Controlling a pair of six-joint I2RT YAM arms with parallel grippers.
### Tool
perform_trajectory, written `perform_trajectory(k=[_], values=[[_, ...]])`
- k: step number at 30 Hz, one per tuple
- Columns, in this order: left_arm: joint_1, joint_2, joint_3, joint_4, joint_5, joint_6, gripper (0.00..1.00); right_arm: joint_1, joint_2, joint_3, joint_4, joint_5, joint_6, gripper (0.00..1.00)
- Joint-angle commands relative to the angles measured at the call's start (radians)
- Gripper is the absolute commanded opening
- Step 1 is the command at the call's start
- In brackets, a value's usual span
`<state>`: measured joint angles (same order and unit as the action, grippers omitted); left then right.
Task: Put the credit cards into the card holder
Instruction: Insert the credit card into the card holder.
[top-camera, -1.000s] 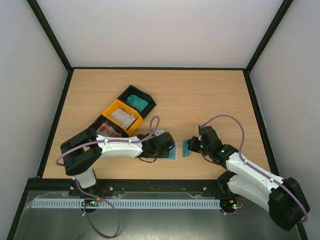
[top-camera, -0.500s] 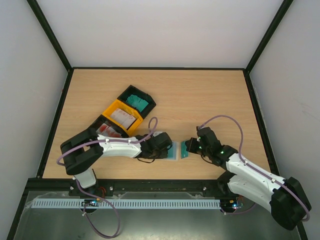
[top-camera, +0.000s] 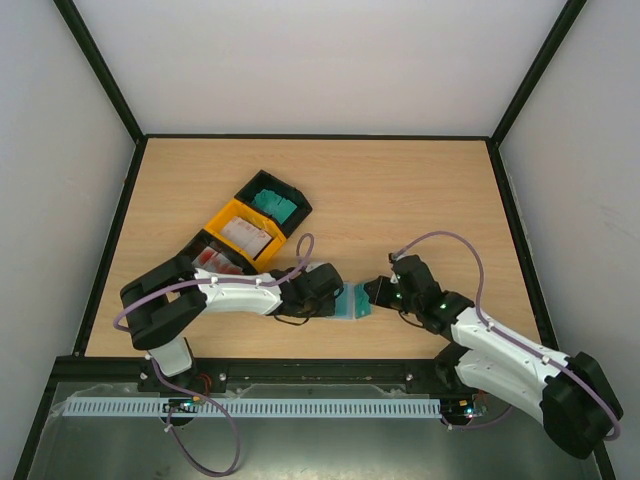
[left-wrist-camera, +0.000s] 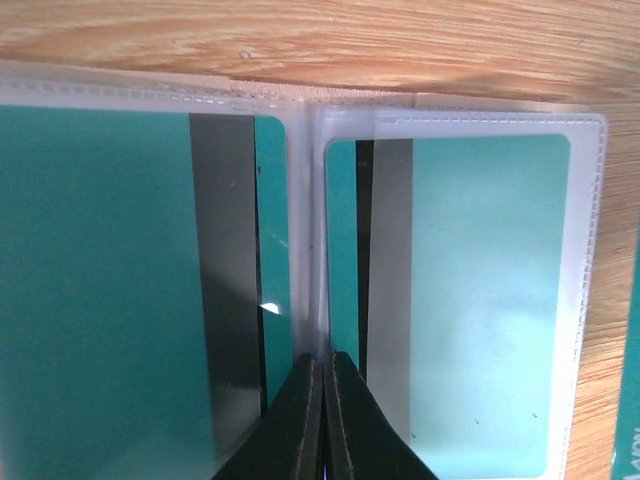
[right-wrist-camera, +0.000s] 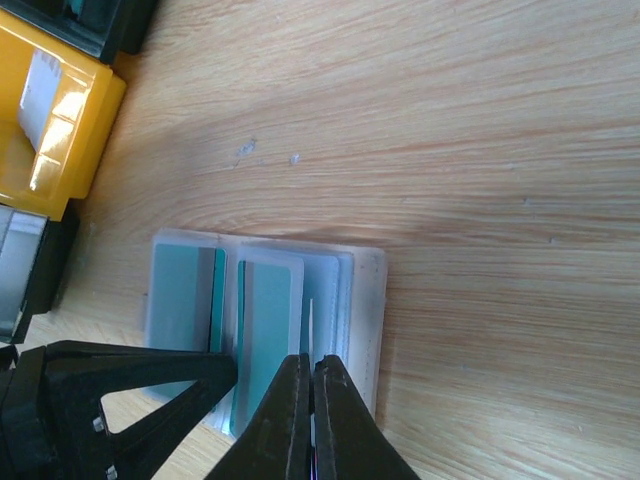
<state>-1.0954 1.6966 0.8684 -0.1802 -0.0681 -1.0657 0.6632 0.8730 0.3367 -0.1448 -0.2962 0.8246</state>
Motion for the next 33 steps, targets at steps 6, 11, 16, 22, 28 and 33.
perform_trajectory(k=[6, 11, 16, 22, 28, 33], values=[[0.008, 0.021, -0.035, -0.021, 0.007, 0.008, 0.03, 0.014, 0.038, -0.032, 0.078, -0.041, 0.033, 0.02], [0.006, 0.020, -0.040, -0.015, 0.009, 0.008, 0.03, 0.019, 0.063, -0.037, 0.090, -0.036, 0.051, 0.02], [0.007, 0.011, -0.041, -0.013, 0.007, 0.010, 0.03, 0.033, 0.078, -0.042, 0.165, -0.094, 0.084, 0.02], [0.006, -0.047, -0.045, -0.019, -0.026, 0.016, 0.10, 0.045, 0.083, -0.036, 0.222, -0.125, 0.107, 0.02], [-0.013, -0.099, -0.027, -0.086, -0.100, 0.008, 0.25, 0.053, 0.122, -0.025, 0.258, -0.142, 0.120, 0.02], [-0.018, -0.168, -0.026, -0.137, -0.150, -0.011, 0.32, 0.070, 0.187, -0.001, 0.299, -0.153, 0.124, 0.02]])
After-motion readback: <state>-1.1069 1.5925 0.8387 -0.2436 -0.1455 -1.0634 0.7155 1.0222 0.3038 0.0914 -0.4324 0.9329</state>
